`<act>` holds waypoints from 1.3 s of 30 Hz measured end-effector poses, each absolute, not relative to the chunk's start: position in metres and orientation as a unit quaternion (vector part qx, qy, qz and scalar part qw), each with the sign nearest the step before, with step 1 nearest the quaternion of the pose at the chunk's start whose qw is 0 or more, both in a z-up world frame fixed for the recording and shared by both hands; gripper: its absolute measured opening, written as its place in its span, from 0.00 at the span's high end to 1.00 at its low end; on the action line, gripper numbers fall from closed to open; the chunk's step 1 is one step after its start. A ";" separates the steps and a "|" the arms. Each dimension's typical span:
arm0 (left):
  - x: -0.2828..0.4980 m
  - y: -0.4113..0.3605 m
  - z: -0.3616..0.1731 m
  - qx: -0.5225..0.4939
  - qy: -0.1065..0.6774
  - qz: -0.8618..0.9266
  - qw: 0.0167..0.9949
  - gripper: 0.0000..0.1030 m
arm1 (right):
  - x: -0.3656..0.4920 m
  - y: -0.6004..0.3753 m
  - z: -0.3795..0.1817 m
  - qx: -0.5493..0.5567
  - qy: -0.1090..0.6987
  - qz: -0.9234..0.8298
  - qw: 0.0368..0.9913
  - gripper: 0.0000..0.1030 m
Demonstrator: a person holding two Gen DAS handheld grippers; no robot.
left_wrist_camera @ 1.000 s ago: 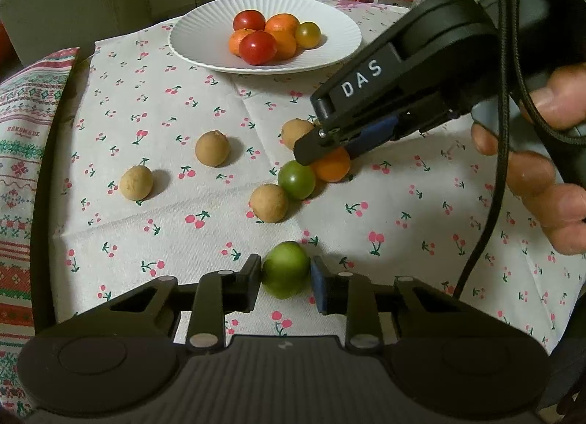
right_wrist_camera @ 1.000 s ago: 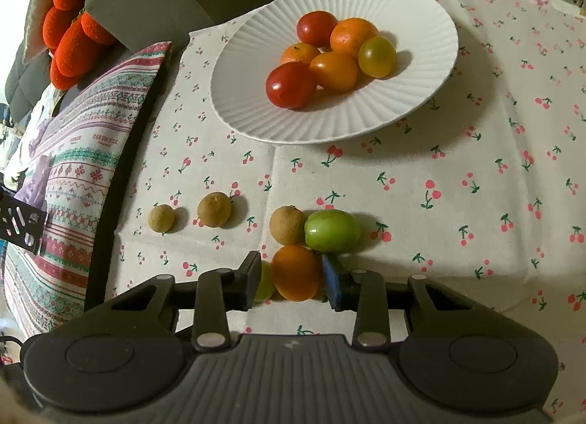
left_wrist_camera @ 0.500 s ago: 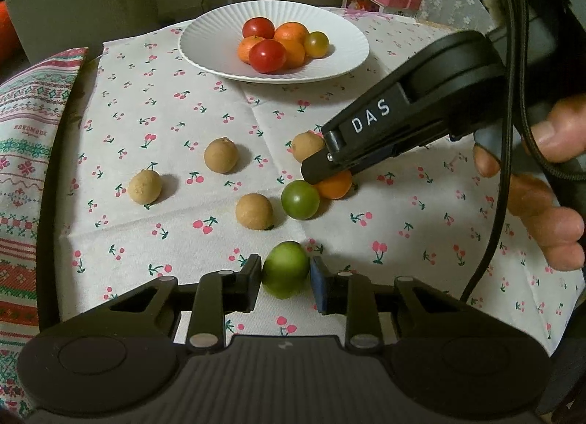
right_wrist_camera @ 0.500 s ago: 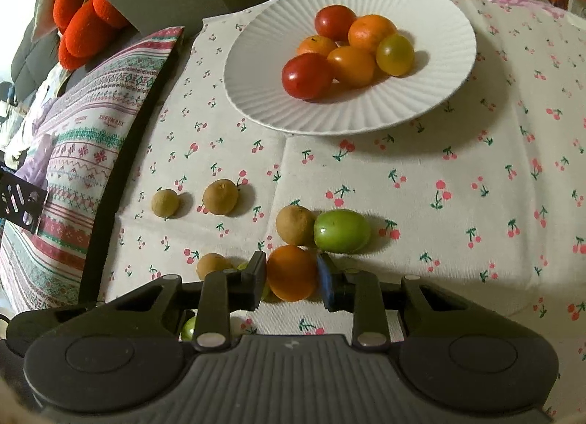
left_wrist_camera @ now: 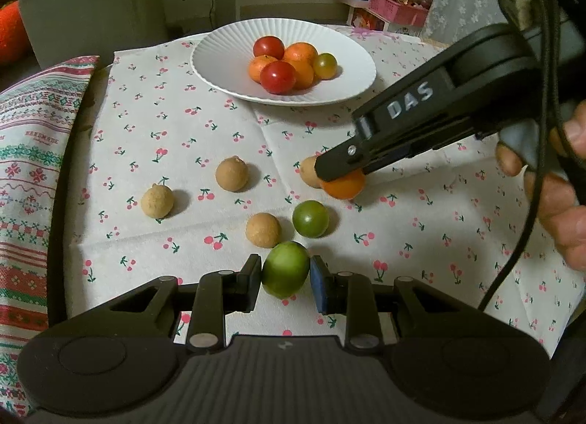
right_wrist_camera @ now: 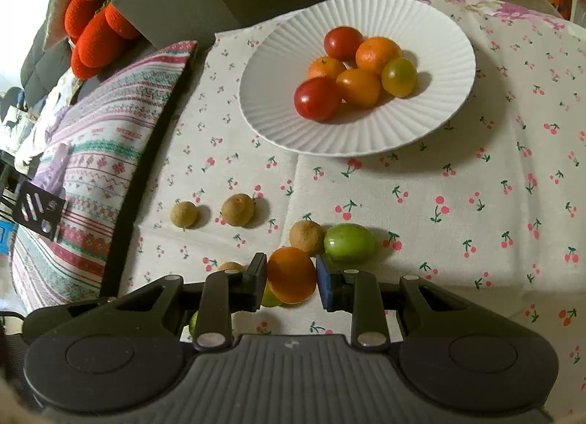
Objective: Organize fruits
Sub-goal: 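Carry the green fruit to the plate while the right gripper carries the orange tomato there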
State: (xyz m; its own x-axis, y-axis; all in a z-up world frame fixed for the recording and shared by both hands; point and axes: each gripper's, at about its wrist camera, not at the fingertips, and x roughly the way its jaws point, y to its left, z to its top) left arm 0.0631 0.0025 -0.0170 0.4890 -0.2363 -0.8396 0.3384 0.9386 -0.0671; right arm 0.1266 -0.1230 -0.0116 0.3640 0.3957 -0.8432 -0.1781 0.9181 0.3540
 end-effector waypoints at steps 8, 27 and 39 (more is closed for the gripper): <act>0.070 0.012 -0.005 0.034 0.458 -0.156 0.874 0.81 | 0.132 -0.140 0.005 0.135 0.515 0.179 0.828 0.75; 0.104 0.014 0.024 -0.001 0.422 -0.137 0.896 0.81 | 0.162 -0.198 0.026 0.209 0.458 0.126 0.855 0.75; 0.155 0.006 0.027 -0.022 0.412 -0.118 0.903 0.81 | 0.185 -0.222 0.020 0.229 0.437 0.091 0.865 0.75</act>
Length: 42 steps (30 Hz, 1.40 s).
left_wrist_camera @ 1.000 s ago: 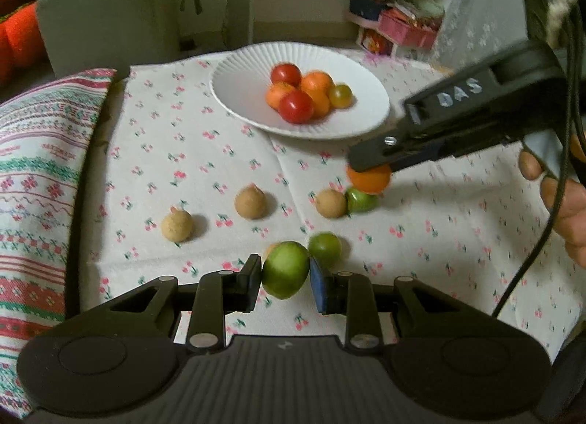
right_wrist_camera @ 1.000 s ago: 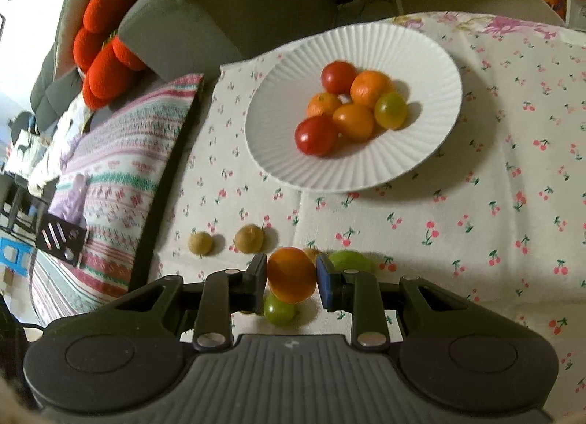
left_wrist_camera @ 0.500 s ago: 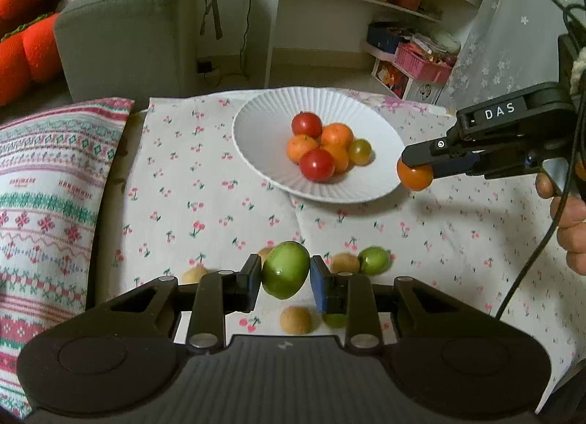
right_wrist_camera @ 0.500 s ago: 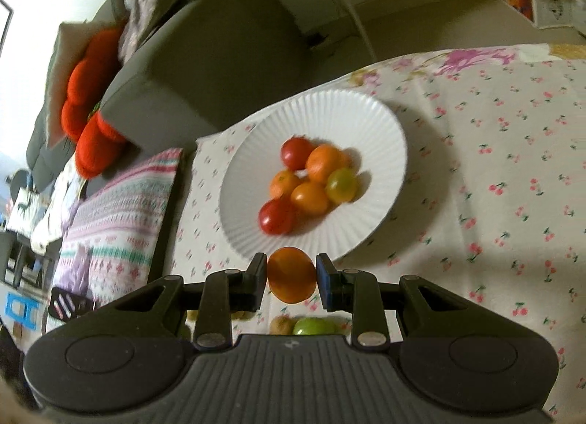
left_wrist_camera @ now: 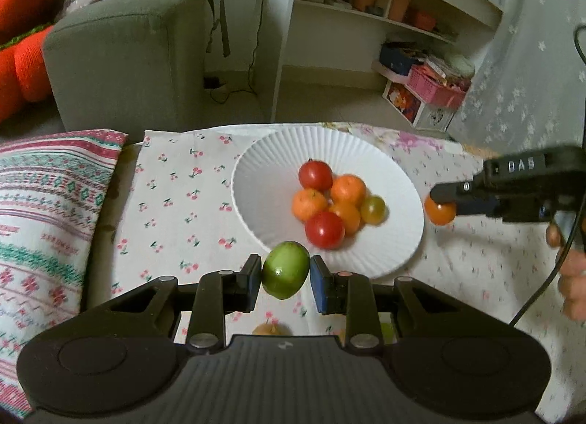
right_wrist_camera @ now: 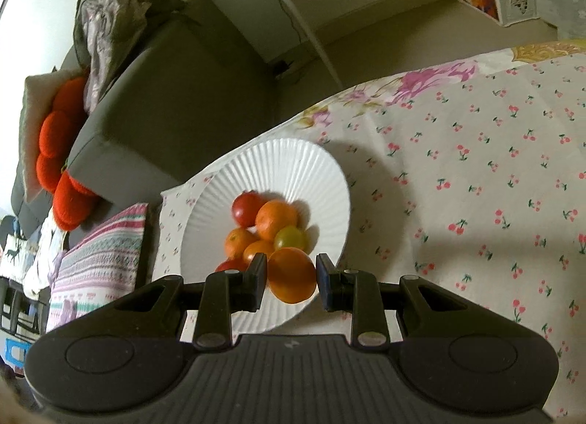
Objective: Organize fruits
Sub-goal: 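Carry the green fruit to the plate while the right gripper carries the orange tomato there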
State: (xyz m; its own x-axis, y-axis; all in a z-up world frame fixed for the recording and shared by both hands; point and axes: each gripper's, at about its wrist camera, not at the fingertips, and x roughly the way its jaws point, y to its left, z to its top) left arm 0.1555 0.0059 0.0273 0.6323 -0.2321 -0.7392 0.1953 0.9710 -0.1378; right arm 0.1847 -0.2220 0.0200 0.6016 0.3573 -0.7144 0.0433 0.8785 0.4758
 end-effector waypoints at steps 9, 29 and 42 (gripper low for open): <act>0.197 -0.002 0.020 -0.036 0.406 -0.108 0.907 0.81 | 0.207 -0.230 0.011 0.223 0.424 0.069 0.875 0.75; 0.254 -0.010 -0.001 -0.050 0.416 -0.100 0.903 0.81 | 0.248 -0.203 -0.005 0.173 0.410 0.062 0.893 0.75; 0.265 -0.015 -0.012 -0.057 0.414 -0.115 0.901 0.81 | 0.266 -0.179 -0.012 0.153 0.401 0.076 0.900 0.75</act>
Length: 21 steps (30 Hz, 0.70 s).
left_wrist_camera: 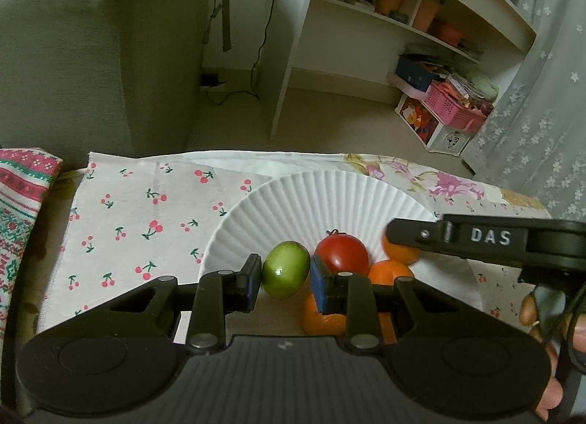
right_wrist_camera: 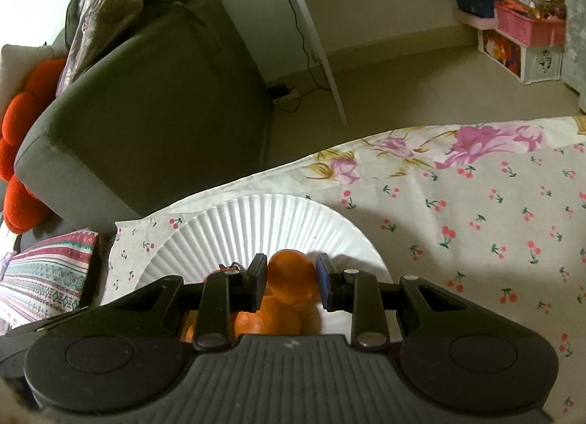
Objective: Organize fruits
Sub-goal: 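Carry the green fruit to the plate while the right gripper carries the orange tomato there, then open the left gripper to drop the green fruit while the right gripper releases the orange tomato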
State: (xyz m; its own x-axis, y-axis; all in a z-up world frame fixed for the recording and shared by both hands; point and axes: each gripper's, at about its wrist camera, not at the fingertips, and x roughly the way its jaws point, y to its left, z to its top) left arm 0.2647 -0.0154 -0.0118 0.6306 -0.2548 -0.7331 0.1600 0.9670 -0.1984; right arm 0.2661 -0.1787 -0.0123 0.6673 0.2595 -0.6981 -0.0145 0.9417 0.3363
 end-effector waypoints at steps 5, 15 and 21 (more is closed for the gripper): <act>0.263 -0.020 -0.014 -0.046 0.413 -0.123 0.901 0.81 | 0.268 -0.174 -0.014 0.151 0.398 0.081 0.901 0.75; 0.261 -0.019 -0.013 -0.053 0.406 -0.127 0.904 0.78 | 0.267 -0.168 -0.015 0.159 0.389 0.094 0.902 0.69; 0.259 -0.013 -0.004 -0.078 0.399 -0.134 0.904 0.70 | 0.263 -0.170 -0.010 0.176 0.389 0.102 0.899 0.68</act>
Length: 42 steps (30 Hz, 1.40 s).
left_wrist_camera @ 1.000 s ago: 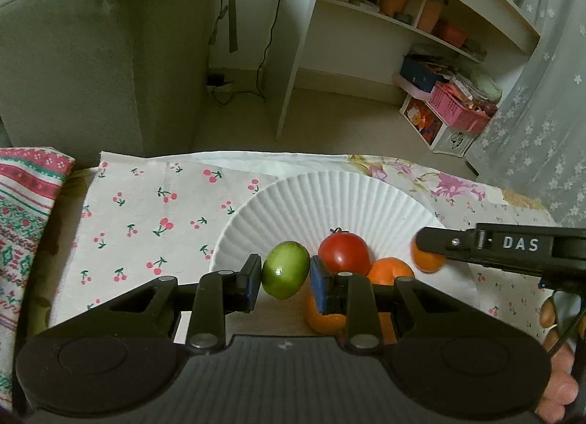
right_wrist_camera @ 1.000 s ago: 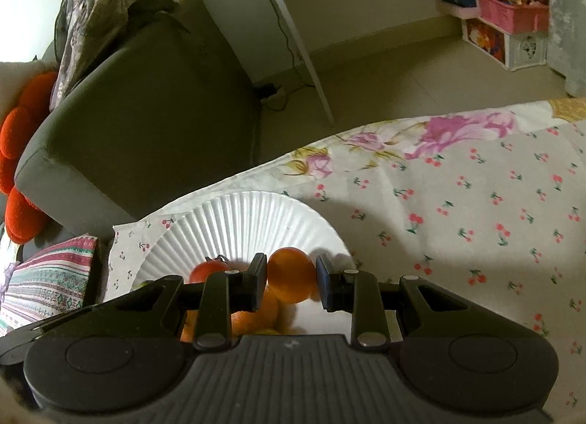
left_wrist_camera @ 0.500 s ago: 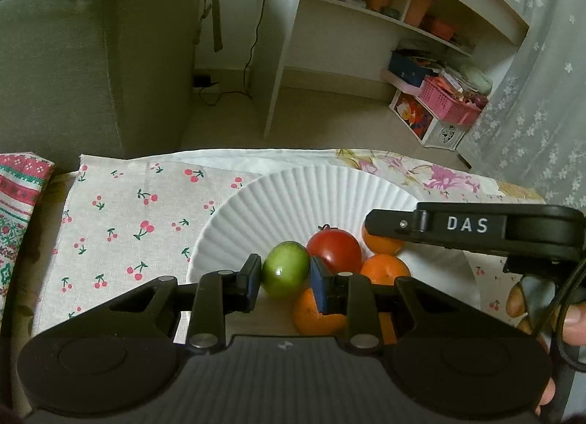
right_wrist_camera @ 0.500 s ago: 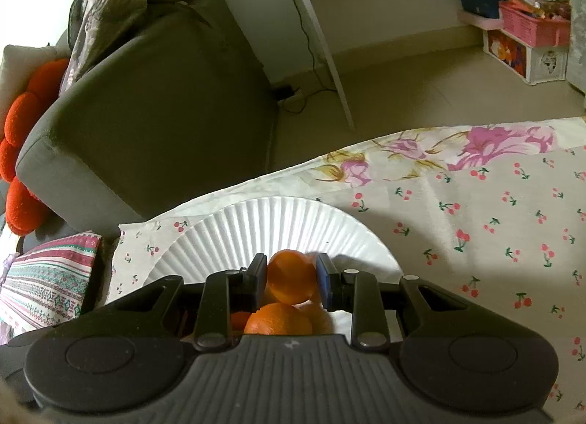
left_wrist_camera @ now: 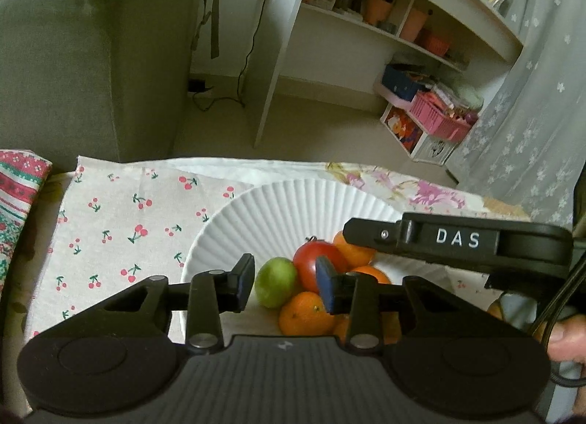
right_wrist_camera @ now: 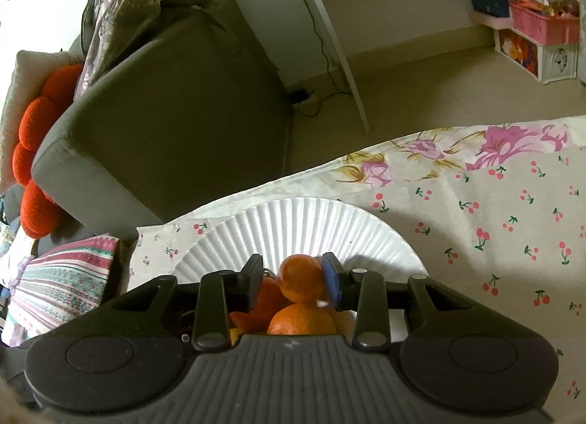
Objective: Organize fruits
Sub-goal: 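Open the left gripper to drop the green fruit while the right gripper releases the orange tomato, then move both open grippers back from the plate to the fruit pile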
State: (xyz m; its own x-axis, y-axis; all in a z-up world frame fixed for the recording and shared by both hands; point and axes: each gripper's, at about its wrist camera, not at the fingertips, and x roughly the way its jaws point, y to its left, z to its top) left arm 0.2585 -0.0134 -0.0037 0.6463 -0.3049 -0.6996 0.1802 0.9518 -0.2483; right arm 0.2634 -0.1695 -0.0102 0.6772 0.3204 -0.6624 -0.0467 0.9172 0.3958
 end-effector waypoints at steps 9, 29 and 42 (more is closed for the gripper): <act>0.249 -0.006 0.007 -0.074 0.395 -0.121 0.907 0.61 | 0.257 -0.175 0.000 0.208 0.390 0.121 0.889 0.63; 0.196 0.009 0.033 0.002 0.382 -0.030 0.924 0.23 | 0.202 -0.164 0.033 0.148 0.434 0.117 0.881 0.12; 0.154 0.034 0.027 0.017 0.403 -0.006 0.915 0.07 | 0.161 -0.137 0.034 0.104 0.468 0.167 0.861 0.08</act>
